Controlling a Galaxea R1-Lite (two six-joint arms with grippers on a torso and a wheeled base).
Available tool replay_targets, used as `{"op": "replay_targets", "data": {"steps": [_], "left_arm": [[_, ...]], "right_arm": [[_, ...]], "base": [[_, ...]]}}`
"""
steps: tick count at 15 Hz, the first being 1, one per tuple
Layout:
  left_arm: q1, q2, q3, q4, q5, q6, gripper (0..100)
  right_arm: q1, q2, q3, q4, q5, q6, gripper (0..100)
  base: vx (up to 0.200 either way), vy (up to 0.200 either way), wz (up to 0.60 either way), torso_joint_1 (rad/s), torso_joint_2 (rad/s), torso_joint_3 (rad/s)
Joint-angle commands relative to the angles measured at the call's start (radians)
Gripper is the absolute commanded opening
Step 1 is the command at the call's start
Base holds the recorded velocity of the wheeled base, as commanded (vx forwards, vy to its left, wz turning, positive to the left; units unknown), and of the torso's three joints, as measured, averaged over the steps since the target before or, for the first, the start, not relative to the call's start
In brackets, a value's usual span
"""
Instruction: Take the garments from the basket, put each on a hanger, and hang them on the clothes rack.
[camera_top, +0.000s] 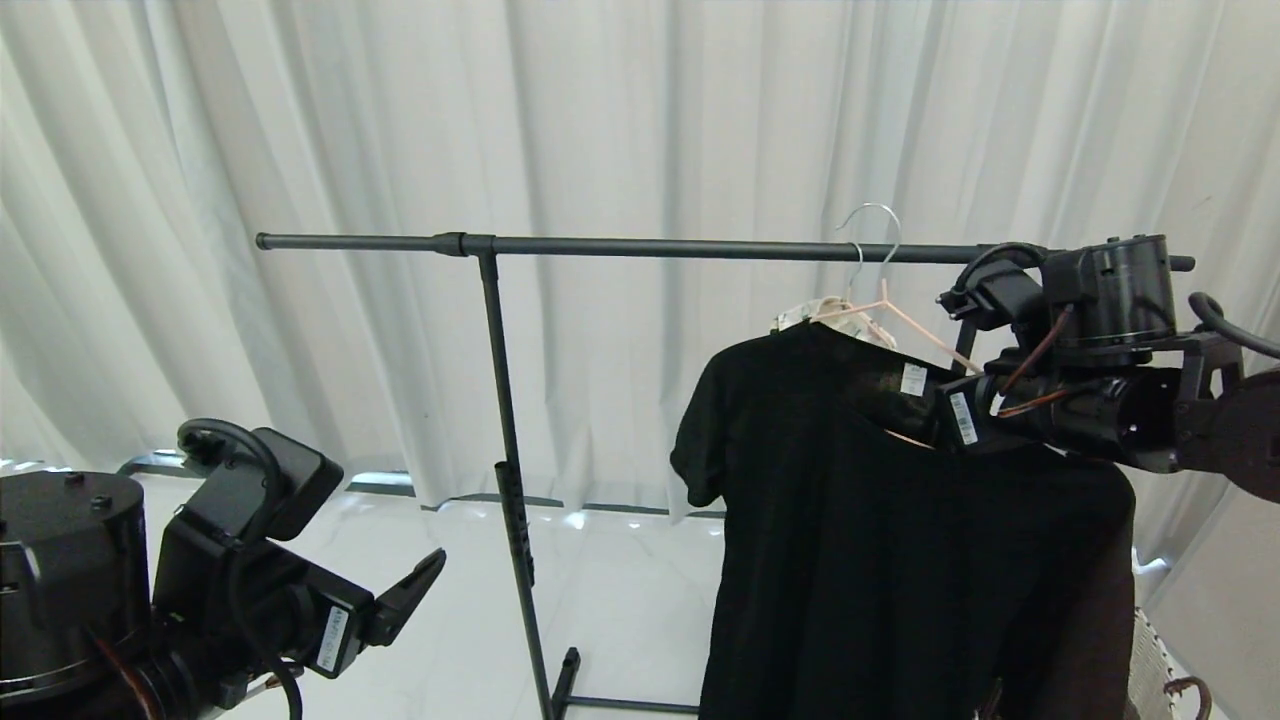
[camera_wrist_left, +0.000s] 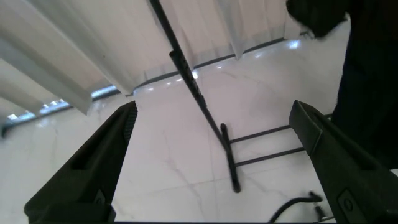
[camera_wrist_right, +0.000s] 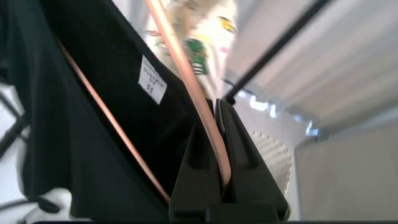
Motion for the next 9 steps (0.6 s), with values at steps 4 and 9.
{"op": "replay_targets", "data": {"steps": [4,9], "left_arm": [[-0.062,0.002,-0.003,0.000,-0.001,-0.002,100],[-0.073,0.003,-0.003,0.000,-0.001,-0.002,100]], "right_arm": [[0.003,0.021,-0.009,0.000,-0.026,0.037,0],[0.010,0.021,-0.018,-0.002,-0.026,0.037,0]], "base": [[0.200,0.000,0.00,-0.002,0.00,0.002],[0.200,0.000,0.00,0.009,0.00,0.001]]}}
